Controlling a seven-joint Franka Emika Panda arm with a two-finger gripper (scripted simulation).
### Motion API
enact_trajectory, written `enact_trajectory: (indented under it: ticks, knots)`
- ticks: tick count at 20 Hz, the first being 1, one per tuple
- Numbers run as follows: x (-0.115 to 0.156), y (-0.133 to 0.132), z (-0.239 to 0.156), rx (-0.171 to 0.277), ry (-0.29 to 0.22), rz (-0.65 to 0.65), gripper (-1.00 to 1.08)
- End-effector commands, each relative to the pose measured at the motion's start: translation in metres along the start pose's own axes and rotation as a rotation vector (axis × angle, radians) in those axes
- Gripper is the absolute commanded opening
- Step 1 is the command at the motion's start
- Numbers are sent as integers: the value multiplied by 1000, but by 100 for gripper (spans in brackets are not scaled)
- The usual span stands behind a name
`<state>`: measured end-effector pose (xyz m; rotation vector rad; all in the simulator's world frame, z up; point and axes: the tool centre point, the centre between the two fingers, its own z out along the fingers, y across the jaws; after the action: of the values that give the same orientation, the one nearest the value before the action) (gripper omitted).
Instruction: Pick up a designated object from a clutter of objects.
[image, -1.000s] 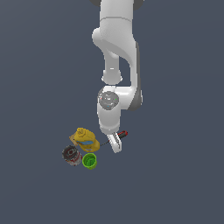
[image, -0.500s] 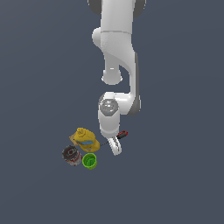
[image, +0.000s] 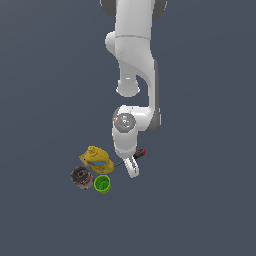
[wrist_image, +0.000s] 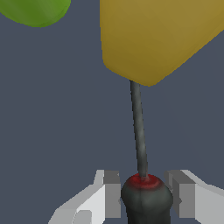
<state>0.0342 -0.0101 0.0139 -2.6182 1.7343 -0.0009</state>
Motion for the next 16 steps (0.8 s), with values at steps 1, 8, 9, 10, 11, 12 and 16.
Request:
enact_trajectory:
  ticks: [1,8,9,10,11,12,16]
  knots:
    - [0,0,0,0,0,0,-100]
    - [8,1,-15,0,0,0,-100]
    - [10,2,-19,0,0,1,-100]
    - [13,3,-25,0,0,1,-100]
    - [16,3,-30,0,0,1,-100]
    - [20,4,-37,0,0,1,-100]
    - [37,7,-68,-1,-1,2,-100]
